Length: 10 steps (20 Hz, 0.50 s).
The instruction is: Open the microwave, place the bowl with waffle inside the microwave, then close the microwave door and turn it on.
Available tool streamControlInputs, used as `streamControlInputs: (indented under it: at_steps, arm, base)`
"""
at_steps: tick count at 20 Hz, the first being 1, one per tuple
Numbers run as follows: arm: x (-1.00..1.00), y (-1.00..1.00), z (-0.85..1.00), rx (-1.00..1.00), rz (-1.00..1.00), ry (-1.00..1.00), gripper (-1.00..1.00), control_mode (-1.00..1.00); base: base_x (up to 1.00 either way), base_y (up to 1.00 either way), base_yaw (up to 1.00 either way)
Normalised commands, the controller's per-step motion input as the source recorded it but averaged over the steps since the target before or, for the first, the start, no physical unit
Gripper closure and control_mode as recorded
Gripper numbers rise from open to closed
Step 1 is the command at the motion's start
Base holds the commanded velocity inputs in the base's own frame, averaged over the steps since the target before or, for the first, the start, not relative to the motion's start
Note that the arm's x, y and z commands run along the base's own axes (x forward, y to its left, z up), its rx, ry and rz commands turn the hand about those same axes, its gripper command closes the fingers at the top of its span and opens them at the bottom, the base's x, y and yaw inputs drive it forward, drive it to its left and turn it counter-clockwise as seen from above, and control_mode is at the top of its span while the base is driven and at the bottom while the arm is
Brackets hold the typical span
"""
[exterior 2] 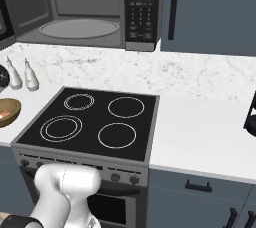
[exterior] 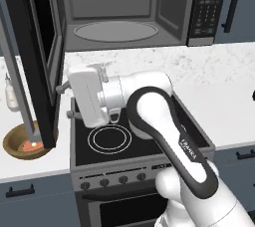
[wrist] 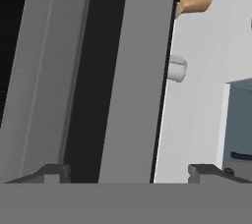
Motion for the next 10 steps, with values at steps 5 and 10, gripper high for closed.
streamControlInputs:
  at_steps: [5,10]
  arm:
    - [0.02,0.23,-0.03,0.00,0.03,0.00,-1.00,-1.00]
    - [0.00,-0.39,0.00,0.00,0.00,0.00,-1.00,-1.00]
  base:
    - [0.00,0.00,0.00]
    - [0.00,0.00,0.00]
